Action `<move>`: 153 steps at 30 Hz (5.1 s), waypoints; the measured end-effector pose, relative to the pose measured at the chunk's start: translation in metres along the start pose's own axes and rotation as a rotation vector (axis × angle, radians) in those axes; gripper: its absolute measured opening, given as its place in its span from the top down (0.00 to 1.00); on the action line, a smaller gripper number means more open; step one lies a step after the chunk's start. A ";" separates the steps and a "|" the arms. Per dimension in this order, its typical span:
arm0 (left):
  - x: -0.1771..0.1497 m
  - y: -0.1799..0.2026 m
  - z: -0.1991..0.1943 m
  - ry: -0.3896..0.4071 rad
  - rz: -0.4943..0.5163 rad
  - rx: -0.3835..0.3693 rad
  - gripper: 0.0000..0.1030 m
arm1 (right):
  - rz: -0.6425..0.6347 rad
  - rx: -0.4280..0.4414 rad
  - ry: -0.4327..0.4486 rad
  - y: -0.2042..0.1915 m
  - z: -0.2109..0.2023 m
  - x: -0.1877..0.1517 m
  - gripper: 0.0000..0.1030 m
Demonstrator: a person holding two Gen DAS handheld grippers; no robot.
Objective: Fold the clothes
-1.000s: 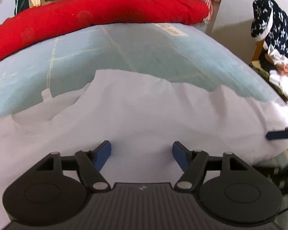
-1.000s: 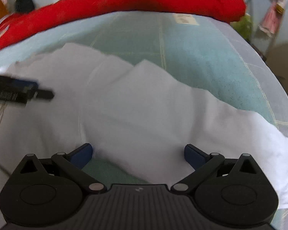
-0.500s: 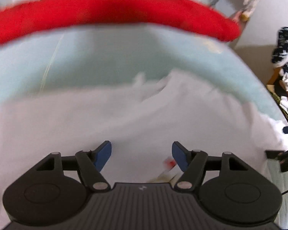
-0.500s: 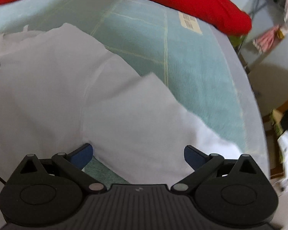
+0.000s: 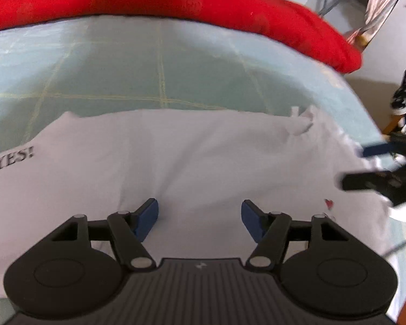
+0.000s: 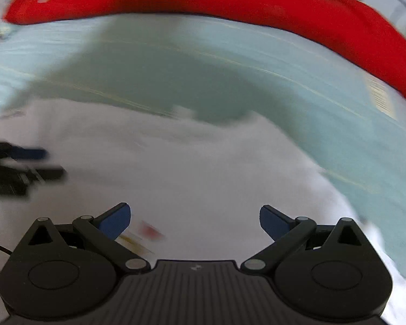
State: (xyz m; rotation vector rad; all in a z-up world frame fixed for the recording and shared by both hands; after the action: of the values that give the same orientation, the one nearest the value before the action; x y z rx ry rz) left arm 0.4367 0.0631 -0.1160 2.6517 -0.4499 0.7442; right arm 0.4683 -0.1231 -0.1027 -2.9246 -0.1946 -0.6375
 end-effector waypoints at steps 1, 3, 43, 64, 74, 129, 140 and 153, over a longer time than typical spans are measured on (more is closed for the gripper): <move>-0.001 -0.006 -0.006 0.008 -0.021 -0.004 0.35 | -0.030 0.041 0.006 -0.013 0.004 0.008 0.00; 0.000 -0.022 -0.018 0.024 -0.068 0.005 0.35 | -0.101 0.117 0.020 -0.037 0.012 0.025 0.00; 0.059 0.003 0.002 -0.060 0.318 -0.225 0.35 | -0.250 0.382 -0.077 -0.103 0.016 -0.055 0.01; 0.055 0.029 0.019 -0.119 0.394 -0.338 0.95 | -0.122 0.311 -0.048 -0.063 0.016 -0.075 0.01; 0.083 0.013 0.030 -0.062 0.422 -0.237 0.96 | -0.105 0.292 -0.021 -0.055 0.008 -0.068 0.01; 0.092 -0.004 0.047 -0.083 0.280 -0.159 0.84 | -0.125 0.219 0.077 0.038 0.036 0.049 0.73; 0.114 -0.037 0.051 0.003 0.180 -0.083 0.87 | 0.004 0.174 0.154 0.017 0.084 0.103 0.72; 0.039 -0.072 0.022 -0.010 0.047 -0.063 0.81 | -0.030 0.181 0.046 -0.020 0.048 0.015 0.35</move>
State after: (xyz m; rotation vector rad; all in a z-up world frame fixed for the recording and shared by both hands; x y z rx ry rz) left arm 0.5059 0.1105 -0.1303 2.5958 -0.5318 0.7192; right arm 0.4980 -0.0945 -0.1379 -2.7357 -0.2762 -0.6534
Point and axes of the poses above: each gripper's, at about its wrist camera, not at the fingertips, and z roughly the way its jaws point, y to its right, x to its top, the point moved 6 cm from there along z, roughly the way its jaws point, and after that the axes turned 9 degrees about z, right-handed, at the moved point
